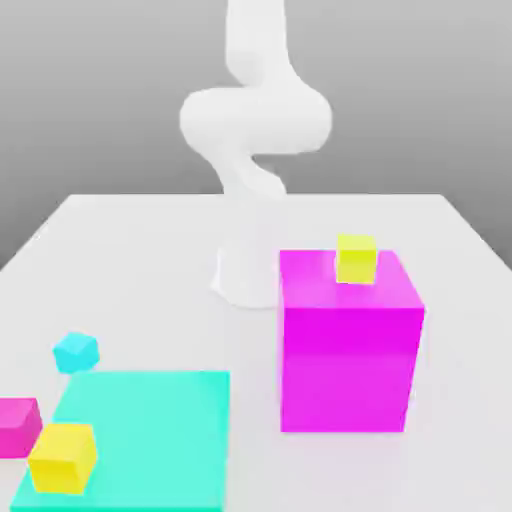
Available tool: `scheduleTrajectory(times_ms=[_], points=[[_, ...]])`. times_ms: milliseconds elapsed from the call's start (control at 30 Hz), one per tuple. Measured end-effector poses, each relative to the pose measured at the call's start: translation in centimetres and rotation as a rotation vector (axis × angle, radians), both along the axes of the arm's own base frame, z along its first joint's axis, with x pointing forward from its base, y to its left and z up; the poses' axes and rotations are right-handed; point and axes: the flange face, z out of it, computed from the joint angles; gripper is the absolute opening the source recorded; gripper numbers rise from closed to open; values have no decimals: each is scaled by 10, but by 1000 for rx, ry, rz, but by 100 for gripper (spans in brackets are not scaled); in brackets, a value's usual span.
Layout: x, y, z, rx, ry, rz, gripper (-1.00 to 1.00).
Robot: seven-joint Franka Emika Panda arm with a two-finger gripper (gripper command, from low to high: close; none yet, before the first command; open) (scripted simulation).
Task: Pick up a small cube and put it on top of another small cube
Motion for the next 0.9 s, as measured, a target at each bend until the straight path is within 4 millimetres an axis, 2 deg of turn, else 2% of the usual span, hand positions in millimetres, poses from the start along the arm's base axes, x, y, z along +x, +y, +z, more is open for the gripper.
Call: scheduleTrajectory(times_ms=[100,200,333,433,533,667,767,900], points=[[35,-32,-45,54,78,-145,0],[61,-67,-92,107,149,-286,0],[83,-117,-159,182,237,-476,0],[89,-156,-212,240,299,-620,0],[87,-193,-267,301,360,-764,0],[65,-250,-341,391,431,-984,0],[49,-271,-397,453,489,-1113,0],[17,-295,-469,535,557,-1289,0]])
